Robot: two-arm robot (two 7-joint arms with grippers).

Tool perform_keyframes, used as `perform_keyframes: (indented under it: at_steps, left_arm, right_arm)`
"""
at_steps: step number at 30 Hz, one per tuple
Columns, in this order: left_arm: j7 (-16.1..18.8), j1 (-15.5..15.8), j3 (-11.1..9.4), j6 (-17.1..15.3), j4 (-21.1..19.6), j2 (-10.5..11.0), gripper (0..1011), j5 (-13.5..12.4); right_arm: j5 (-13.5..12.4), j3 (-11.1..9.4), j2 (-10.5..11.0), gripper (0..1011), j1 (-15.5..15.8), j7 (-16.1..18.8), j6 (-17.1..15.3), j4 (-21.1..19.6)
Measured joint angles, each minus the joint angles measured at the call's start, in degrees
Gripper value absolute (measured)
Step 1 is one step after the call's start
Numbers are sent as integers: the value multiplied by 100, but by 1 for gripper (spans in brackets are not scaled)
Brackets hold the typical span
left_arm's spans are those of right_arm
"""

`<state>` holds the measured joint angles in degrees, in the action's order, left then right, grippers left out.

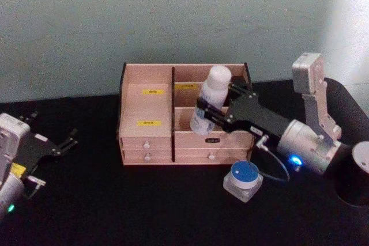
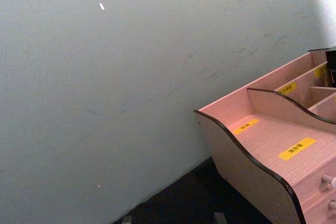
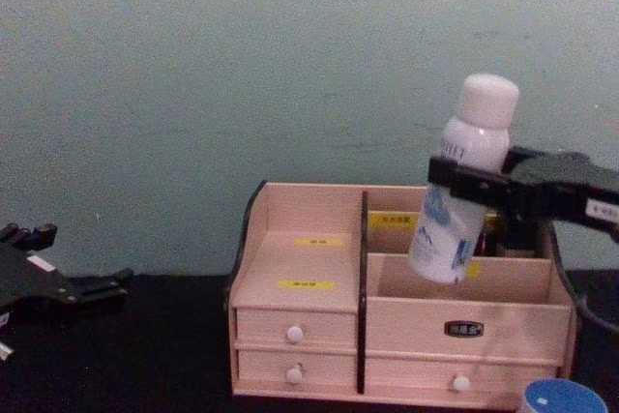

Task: Pick up the facial cleanser and watermelon frost from the table and place them into the tiered storage box.

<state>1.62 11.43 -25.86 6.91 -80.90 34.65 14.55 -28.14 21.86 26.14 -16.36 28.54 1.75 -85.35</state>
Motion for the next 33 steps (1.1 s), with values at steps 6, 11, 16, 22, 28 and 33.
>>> perform_keyframes:
  at_steps: [6,11,16,22,28,33]
  left_arm:
    - [0,0,0,0,0,0,1001,0]
    - [0,0,0,0,0,0,1001,0]
    - [0,0,0,0,0,0,1001,0]
    - [0,0,0,0,0,0,1001,0]
    - [0,0,0,0,0,0,1001,0]
    - [0,0,0,0,0,0,1001,0]
  right_arm:
    - [211,-33,-309,593,-277,-360,56,299]
    - [417,-38,-533,593,-476,-546,104,584]
    - [624,-24,-746,593,-682,-671,136,901]
    - [818,-12,-939,594,-884,-757,134,1259]
    - [930,-25,-1077,593,-1030,-782,143,1529]
    - [1040,-62,-1197,593,-1154,-783,174,1762]
